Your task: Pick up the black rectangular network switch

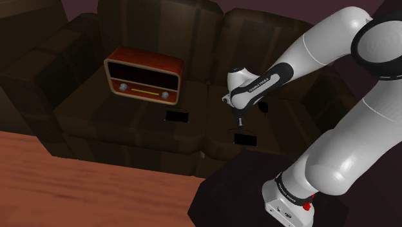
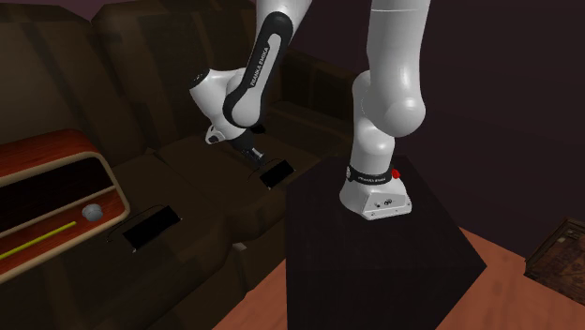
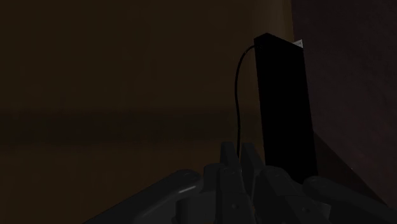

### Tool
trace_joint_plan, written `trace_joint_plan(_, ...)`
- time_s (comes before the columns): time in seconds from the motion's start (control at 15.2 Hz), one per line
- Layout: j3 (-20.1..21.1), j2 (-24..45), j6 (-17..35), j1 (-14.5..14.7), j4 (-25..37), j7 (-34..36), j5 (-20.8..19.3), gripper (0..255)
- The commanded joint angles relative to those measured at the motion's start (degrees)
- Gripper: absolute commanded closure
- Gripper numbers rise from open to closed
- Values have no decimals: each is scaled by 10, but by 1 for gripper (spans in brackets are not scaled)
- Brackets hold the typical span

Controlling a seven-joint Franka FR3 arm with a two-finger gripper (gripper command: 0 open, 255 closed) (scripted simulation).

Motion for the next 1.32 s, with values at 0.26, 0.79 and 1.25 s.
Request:
trace_joint_plan(0.26,0,-1,0,0,-1,0,0,255)
trace_joint_plan(0.79,1,-66,-71,2,5,-8,0,255)
trace_joint_plan(1.25,5,-116,-133,3,19,-16,1,255)
